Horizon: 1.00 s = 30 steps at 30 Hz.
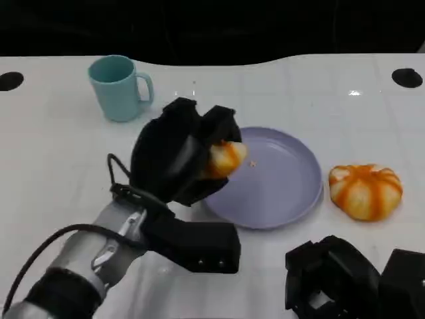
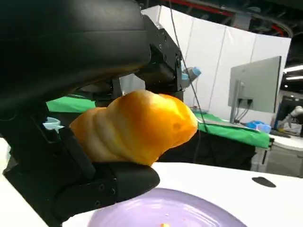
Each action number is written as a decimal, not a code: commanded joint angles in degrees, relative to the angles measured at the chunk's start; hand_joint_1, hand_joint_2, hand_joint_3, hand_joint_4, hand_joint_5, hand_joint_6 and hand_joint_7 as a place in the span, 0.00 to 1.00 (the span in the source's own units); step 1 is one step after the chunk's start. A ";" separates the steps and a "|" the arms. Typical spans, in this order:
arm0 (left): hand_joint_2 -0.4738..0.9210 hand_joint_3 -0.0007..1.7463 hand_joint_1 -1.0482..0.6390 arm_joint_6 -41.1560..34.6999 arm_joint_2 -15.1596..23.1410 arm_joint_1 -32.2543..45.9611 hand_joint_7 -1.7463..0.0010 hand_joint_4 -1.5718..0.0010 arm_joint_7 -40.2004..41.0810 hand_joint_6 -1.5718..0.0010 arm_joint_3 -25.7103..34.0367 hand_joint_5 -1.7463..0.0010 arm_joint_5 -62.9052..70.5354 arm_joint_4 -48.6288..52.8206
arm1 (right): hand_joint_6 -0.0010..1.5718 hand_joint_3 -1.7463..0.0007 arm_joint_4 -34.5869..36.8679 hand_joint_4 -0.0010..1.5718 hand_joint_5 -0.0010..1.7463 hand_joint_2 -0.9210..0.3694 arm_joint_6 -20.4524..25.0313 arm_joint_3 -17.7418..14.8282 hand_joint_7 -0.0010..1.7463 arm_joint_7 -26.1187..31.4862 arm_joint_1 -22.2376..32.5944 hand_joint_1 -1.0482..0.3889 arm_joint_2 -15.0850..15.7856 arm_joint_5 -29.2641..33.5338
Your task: Grasp the bread from the table and place it into the plate.
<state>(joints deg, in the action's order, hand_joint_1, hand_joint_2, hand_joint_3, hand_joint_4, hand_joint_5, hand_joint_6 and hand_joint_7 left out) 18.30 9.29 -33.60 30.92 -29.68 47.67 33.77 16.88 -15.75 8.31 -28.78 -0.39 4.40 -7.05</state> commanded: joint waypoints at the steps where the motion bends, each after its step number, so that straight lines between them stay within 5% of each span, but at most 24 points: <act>1: 0.49 0.80 0.47 0.65 -2.52 -4.00 0.00 0.36 0.87 0.51 -1.35 0.00 0.42 5.90 | 1.00 0.30 -0.93 0.98 0.72 0.62 0.65 -0.57 0.55 0.13 0.56 0.00 0.39 -0.52; 7: 0.43 0.81 0.49 1.18 -6.87 -8.22 0.00 0.34 7.68 0.48 -4.02 0.00 2.52 15.78 | 1.00 0.29 -1.46 0.97 0.72 0.61 0.11 -0.22 0.56 0.56 0.91 0.00 0.75 0.62; 17: 0.55 0.75 0.47 3.21 -9.96 -12.53 0.00 0.37 9.71 0.52 -6.05 0.00 1.73 25.40 | 1.00 0.29 -2.70 0.97 0.73 0.61 0.85 0.12 0.55 0.92 1.51 0.00 0.76 0.93; 19: 0.60 0.73 0.45 3.73 -9.87 -12.81 0.09 0.42 7.34 0.53 -5.90 0.00 0.83 25.49 | 1.00 0.29 -2.86 0.97 0.73 0.62 0.91 0.16 0.56 1.06 1.60 0.00 0.64 0.94; 25: 0.75 0.46 0.38 2.44 -8.91 -13.36 0.47 0.59 -1.30 0.64 -6.51 0.18 0.30 23.60 | 1.00 0.29 -3.52 0.97 0.73 0.62 1.17 0.47 0.55 1.39 1.99 0.00 0.63 1.14; 28: 0.81 0.31 0.35 1.27 -8.04 -13.18 0.70 0.72 -6.67 0.75 -6.88 0.34 0.04 21.51 | 1.00 0.29 -3.95 0.97 0.73 0.61 1.68 0.57 0.55 1.44 2.14 0.00 0.53 1.02; 30: 0.94 0.15 0.27 -1.52 -7.34 -12.97 0.81 0.89 -10.96 0.85 -7.60 0.49 0.95 19.40 | 1.00 0.29 -4.08 0.97 0.73 0.61 1.73 0.62 0.55 1.53 2.21 0.00 0.43 1.02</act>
<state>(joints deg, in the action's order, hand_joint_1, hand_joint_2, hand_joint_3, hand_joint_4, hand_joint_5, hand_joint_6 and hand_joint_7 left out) 19.43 0.27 -46.01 24.44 -36.64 48.07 55.64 13.73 -14.40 9.00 -27.55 1.00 4.51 -5.94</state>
